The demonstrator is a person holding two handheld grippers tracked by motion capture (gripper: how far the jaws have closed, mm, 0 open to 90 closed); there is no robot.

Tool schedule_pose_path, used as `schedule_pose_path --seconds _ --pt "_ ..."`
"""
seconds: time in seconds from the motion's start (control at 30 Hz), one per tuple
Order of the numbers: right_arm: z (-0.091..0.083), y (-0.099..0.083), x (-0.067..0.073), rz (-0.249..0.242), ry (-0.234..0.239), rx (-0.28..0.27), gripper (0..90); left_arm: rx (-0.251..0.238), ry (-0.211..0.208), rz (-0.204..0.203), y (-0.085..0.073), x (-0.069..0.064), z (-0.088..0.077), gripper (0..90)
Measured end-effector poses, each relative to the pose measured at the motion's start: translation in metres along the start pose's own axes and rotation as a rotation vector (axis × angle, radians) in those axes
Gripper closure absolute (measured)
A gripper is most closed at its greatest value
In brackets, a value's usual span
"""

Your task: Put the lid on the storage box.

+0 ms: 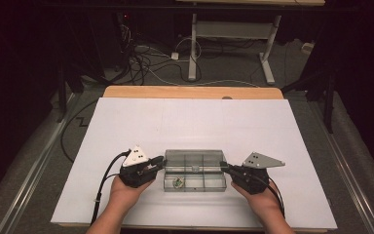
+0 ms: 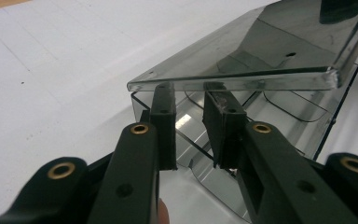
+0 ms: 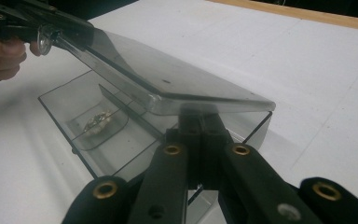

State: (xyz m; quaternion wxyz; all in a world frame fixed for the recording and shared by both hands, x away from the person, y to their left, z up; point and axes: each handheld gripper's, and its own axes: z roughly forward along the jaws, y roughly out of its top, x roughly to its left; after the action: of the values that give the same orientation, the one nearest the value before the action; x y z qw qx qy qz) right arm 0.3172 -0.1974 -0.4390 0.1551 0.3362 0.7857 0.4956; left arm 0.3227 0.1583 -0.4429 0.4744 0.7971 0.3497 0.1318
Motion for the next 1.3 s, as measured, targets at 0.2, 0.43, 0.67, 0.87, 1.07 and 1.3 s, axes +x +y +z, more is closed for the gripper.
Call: schedule_pose_path --seconds 0.2,0.43,0.67,0.87,1.07,1.3 --pt "0.001 -0.002 -0.001 0.006 0.0 0.01 90.0 0.038 0.0 -0.021 -0.012 0.002 -0.015 72.4" --pt "0.002 -0.002 0.001 -0.008 -0.002 0.016 90.0 0.059 -0.071 -0.056 -0.019 -0.001 -0.021 81.1" --pt "0.002 -0.004 0.003 -0.008 0.001 0.022 90.0 0.06 -0.096 -0.048 -0.016 -0.005 -0.008 87.5" --pt "-0.001 -0.007 0.003 -0.004 -0.001 0.028 90.0 0.06 -0.101 -0.03 -0.014 -0.006 -0.006 87.5" --pt "-0.005 -0.008 0.002 -0.004 -0.007 0.029 90.0 0.047 -0.102 -0.025 -0.014 -0.006 -0.009 87.5" --pt "-0.011 -0.012 0.0 0.004 -0.012 0.034 90.0 0.052 -0.098 -0.018 -0.014 -0.006 -0.009 87.5"
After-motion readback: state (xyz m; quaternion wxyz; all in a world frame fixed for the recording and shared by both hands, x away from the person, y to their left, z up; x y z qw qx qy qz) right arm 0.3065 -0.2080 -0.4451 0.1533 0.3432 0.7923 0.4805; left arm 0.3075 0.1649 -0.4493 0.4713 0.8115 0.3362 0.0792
